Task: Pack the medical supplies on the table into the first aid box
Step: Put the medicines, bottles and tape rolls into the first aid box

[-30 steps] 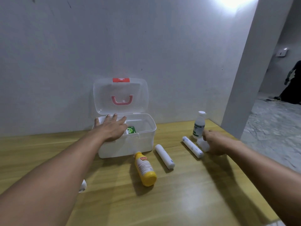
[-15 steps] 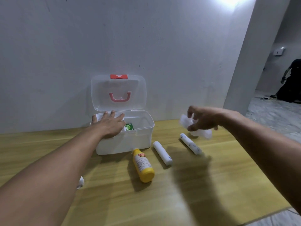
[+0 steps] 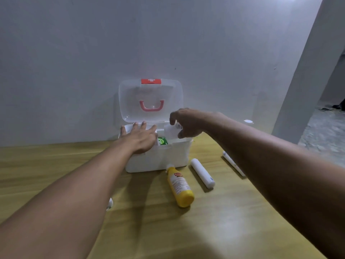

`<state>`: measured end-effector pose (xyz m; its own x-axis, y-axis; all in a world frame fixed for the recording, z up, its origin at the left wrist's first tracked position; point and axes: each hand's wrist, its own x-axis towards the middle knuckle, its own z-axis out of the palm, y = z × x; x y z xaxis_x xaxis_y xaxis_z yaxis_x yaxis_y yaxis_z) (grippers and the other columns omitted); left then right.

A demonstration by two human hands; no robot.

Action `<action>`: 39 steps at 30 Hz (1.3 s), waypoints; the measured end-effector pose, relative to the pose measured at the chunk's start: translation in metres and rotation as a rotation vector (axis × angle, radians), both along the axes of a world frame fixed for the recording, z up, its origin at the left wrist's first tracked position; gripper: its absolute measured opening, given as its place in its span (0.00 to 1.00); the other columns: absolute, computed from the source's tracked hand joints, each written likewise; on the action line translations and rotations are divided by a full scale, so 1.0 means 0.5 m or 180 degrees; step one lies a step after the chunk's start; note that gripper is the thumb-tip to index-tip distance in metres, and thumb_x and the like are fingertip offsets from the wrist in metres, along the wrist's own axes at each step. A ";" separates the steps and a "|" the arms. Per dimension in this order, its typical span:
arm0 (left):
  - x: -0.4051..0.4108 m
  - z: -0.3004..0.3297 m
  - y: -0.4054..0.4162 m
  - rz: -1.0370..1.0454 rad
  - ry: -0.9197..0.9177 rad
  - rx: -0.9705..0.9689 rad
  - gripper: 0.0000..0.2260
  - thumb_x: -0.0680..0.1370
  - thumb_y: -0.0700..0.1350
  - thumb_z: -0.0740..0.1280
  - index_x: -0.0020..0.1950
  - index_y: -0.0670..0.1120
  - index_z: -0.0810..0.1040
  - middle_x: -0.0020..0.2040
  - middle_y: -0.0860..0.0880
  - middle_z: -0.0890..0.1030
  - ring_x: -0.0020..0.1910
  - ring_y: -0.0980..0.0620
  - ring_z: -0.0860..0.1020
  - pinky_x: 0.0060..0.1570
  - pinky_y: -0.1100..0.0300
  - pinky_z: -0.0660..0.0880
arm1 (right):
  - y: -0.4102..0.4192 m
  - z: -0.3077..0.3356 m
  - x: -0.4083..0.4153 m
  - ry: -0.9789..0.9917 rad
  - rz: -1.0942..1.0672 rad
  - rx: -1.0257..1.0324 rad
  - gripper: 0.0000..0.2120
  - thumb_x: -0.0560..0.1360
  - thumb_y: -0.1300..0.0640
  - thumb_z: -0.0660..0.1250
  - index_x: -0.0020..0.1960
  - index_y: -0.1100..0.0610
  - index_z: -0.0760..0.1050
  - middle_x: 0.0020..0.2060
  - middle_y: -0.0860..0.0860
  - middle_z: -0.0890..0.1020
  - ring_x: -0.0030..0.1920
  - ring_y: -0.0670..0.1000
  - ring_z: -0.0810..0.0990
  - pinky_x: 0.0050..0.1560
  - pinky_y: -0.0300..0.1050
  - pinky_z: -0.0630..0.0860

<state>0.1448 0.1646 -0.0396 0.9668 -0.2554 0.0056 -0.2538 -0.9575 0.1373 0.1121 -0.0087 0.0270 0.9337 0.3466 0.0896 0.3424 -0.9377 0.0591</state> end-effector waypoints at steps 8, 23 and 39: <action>0.002 -0.001 -0.003 0.0041 -0.0085 0.0204 0.24 0.81 0.58 0.41 0.78 0.58 0.45 0.80 0.47 0.42 0.78 0.44 0.40 0.72 0.35 0.36 | 0.065 -0.045 0.048 -0.0089 0.0155 -0.0276 0.21 0.72 0.54 0.73 0.63 0.56 0.75 0.55 0.53 0.81 0.52 0.54 0.80 0.47 0.44 0.76; 0.007 -0.005 -0.003 0.0041 -0.0116 0.0084 0.24 0.81 0.56 0.42 0.78 0.57 0.46 0.80 0.47 0.43 0.78 0.44 0.41 0.70 0.34 0.36 | 0.050 -0.074 0.061 0.0014 -0.0393 0.0760 0.22 0.66 0.50 0.77 0.54 0.62 0.81 0.51 0.56 0.84 0.50 0.55 0.80 0.50 0.46 0.78; 0.006 -0.007 0.000 0.0018 -0.0128 0.0079 0.24 0.81 0.56 0.42 0.78 0.56 0.46 0.80 0.47 0.43 0.78 0.44 0.41 0.70 0.35 0.36 | 0.047 -0.082 0.064 -0.0174 -0.0395 0.1733 0.16 0.69 0.66 0.74 0.55 0.61 0.78 0.51 0.56 0.82 0.51 0.56 0.81 0.52 0.46 0.79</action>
<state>0.1477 0.1647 -0.0432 0.9674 -0.2504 0.0381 -0.2530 -0.9619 0.1035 0.1443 0.0151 -0.0141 0.9535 0.1246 0.2744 0.2376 -0.8708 -0.4304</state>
